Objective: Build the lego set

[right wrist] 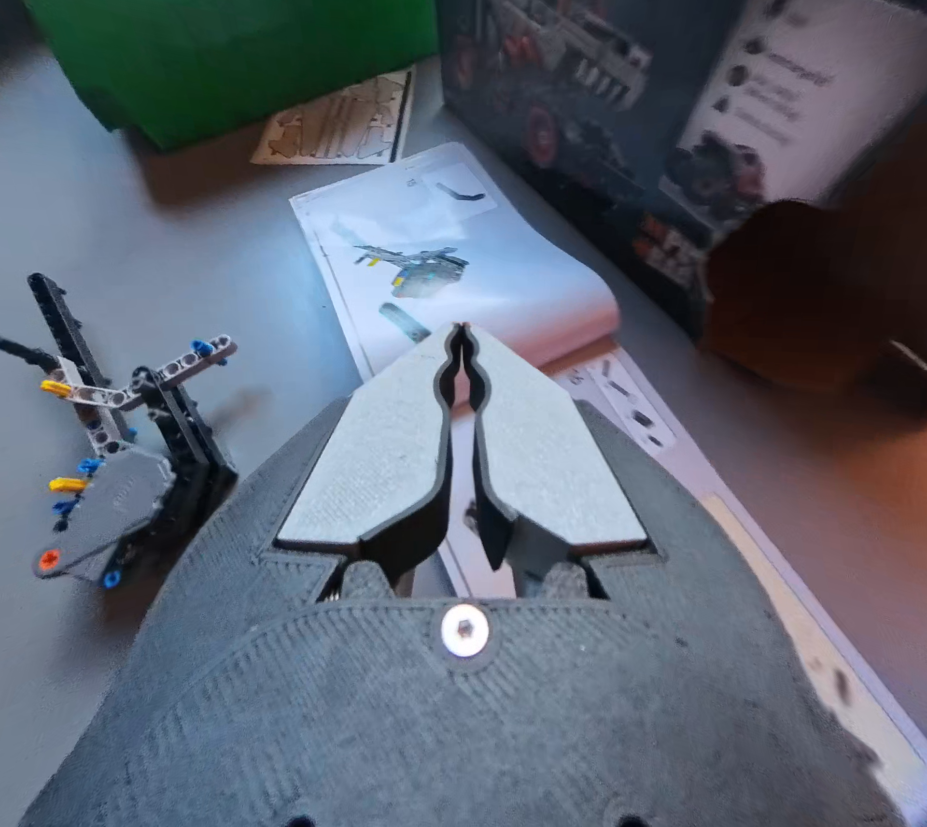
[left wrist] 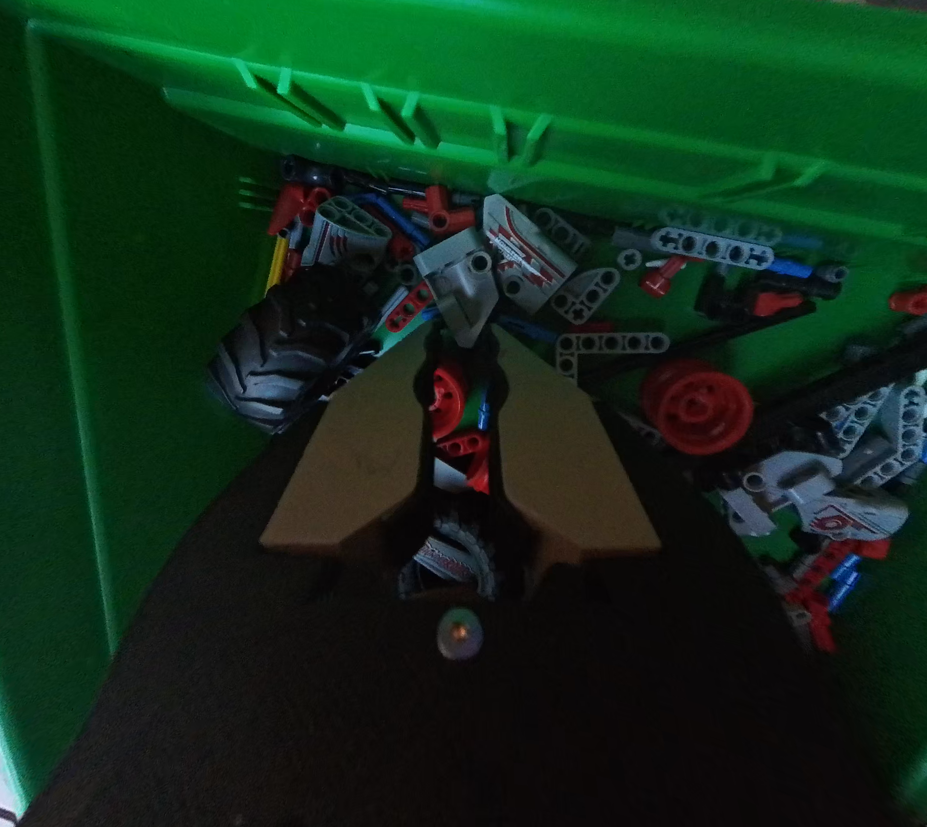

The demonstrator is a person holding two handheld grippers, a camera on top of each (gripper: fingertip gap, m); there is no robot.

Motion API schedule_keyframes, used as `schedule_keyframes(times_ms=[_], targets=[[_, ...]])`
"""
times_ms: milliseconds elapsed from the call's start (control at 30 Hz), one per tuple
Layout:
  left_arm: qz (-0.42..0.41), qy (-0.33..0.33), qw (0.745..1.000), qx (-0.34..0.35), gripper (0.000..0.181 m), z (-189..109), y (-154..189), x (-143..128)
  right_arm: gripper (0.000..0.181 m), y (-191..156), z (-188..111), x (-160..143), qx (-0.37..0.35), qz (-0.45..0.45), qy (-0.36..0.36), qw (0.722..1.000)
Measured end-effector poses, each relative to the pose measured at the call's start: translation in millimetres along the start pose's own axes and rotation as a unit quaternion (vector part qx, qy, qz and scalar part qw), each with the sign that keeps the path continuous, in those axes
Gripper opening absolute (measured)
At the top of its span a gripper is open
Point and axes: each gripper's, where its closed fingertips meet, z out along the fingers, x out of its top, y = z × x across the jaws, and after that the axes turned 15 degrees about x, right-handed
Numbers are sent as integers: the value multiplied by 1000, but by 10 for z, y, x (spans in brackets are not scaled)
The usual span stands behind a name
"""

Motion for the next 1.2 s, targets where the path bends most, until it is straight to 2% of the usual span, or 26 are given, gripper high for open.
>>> schedule_keyframes(times_ms=[100, 133, 200, 333, 500, 600, 700, 933, 1067, 1200], targets=[[1, -2, 1000, 2, 17, -9, 1, 2, 0, 71, 261, -350, -7, 19, -124, 992], [0, 1, 1000, 2, 17, -19, -1, 14, 0, 70, 308, -383, -9, 6, -138, 990], [-3, 9, 1000, 4, 18, -60, -15, 40, 0, 35, 308, -247, -7, -10, -108, 994], [-7, 34, 999, 16, 24, -240, -87, 99, 0, 71, 87, 54, -19, 4, -4, 1000], [-47, 120, 991, 39, 28, -792, -258, 278, 0, 360, -260, 118, -100, 23, 71, 992], [-80, 182, 977, 75, 27, -1170, -371, 389, 12, 448, -433, 215, -122, 41, 127, 984], [-95, 215, 967, 99, 26, -1419, -382, 431, 22, 516, -574, 283, -151, 46, 162, 974], [-134, 223, 958, 123, 24, -1574, -261, 243, 29, 546, -774, 379, -196, 36, 203, 959], [-192, 256, 941, 113, 26, -1523, -213, 135, 43, 571, -852, 425, -215, 32, 223, 950], [-254, 291, 912, 134, 29, -1470, -320, 65, 53, 582, -895, 436, -224, 33, 234, 945]])
